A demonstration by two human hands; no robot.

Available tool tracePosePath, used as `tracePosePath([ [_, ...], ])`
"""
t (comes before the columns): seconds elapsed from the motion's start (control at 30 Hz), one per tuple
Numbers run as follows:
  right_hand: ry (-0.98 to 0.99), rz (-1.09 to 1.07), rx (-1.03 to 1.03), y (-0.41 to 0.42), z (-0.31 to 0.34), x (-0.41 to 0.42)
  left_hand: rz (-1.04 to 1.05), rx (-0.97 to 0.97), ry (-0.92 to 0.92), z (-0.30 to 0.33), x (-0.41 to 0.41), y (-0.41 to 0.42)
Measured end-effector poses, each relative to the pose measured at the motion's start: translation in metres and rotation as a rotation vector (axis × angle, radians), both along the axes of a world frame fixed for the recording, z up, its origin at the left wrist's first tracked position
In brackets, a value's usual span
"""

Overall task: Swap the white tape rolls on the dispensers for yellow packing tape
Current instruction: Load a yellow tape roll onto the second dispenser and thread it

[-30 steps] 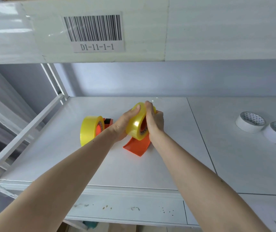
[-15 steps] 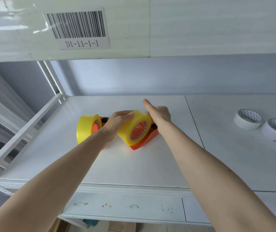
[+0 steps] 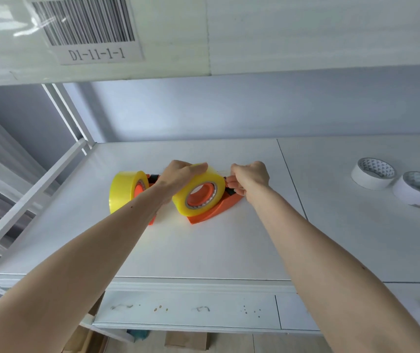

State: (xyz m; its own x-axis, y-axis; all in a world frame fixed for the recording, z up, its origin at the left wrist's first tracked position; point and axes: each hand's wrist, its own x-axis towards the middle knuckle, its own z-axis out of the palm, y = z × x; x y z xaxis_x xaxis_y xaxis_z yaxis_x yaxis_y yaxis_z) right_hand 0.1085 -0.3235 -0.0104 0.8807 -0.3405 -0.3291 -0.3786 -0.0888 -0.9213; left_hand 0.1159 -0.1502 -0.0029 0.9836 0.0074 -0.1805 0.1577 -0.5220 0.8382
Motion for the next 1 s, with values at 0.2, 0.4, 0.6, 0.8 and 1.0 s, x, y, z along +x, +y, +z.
tracePosePath([
  [0.2,0.021,-0.088,-0.014,0.014,-0.018,-0.022,-0.039,0.141,-0.046,0.009,0.003,-0.009],
  [0.4,0.062,-0.146,0.05,0.011,-0.028,-0.034,0.0,0.17,-0.012,0.007,0.008,-0.015],
  [0.6,0.106,-0.163,0.117,0.016,-0.039,-0.045,-0.017,0.182,-0.036,0.004,0.015,-0.019],
  [0.8,0.175,-0.125,0.135,0.016,-0.045,-0.046,-0.016,0.212,-0.059,0.005,0.013,-0.022],
  [1.0,0.265,-0.013,-0.003,0.007,-0.039,-0.034,-0.047,0.242,-0.074,0.006,0.014,-0.028],
])
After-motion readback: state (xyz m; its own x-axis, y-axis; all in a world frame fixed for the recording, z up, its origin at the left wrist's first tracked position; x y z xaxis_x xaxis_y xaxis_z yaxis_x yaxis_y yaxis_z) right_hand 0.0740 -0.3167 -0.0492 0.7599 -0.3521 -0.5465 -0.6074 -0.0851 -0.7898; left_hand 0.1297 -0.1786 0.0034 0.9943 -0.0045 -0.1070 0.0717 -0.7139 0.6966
